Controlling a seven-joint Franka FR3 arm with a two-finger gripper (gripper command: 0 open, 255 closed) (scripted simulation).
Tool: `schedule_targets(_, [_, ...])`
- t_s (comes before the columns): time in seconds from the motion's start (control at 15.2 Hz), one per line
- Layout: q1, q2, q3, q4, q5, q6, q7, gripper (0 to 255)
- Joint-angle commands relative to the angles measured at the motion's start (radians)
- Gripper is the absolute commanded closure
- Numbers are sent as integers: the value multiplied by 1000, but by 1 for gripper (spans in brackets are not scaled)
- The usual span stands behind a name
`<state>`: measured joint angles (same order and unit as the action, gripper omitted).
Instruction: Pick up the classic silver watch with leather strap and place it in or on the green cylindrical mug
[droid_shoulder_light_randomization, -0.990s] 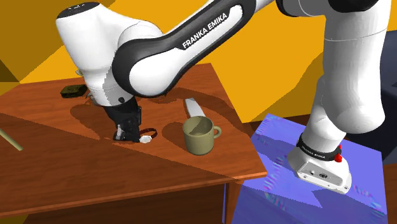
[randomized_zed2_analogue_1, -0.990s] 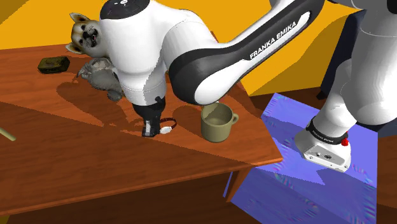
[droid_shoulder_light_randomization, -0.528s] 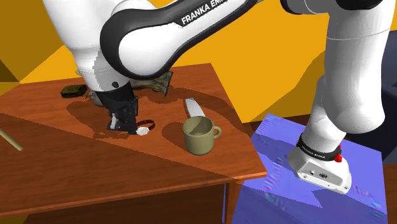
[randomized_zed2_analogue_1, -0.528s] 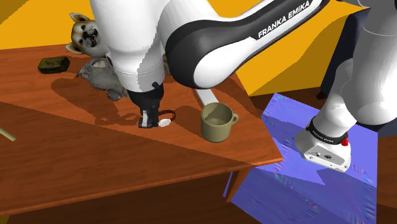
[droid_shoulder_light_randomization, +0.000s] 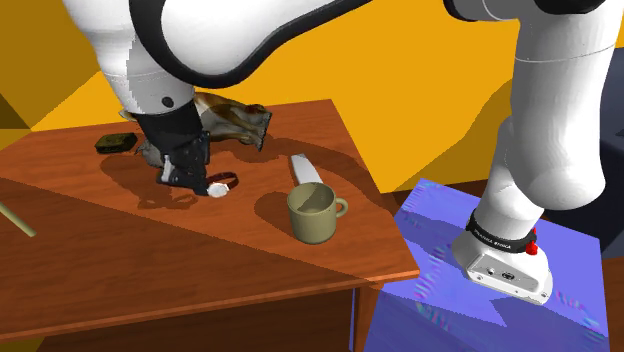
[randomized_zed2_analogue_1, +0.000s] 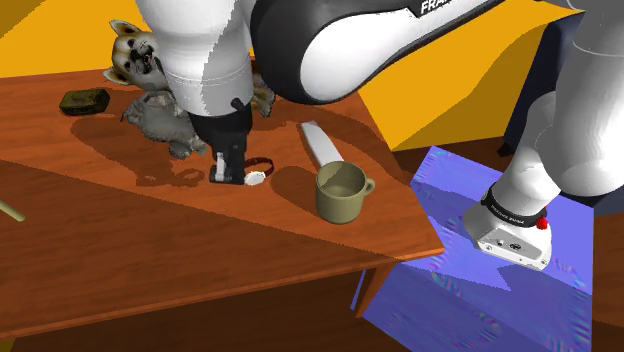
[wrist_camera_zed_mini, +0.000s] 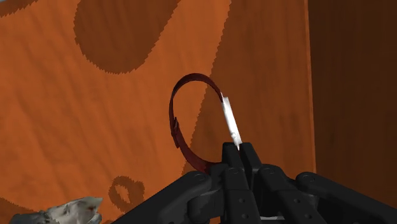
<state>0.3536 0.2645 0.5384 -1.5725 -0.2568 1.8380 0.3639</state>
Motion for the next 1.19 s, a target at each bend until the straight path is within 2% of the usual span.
schedule_targets(0.0, [-19, -50, 3, -45, 26, 4, -16, 255])
schedule_targets(0.2, [-67, -195, 1, -205, 103, 45, -69, 255])
schedule_targets(0.4, [-92, -337, -18, -345, 180, 70, -132, 255])
schedule_targets(0.86, [-84, -647, -109, -616, 314, 65, -277, 255])
schedule_targets(1.12, [-80, -654, -110, -662, 317, 104, -278, 255])
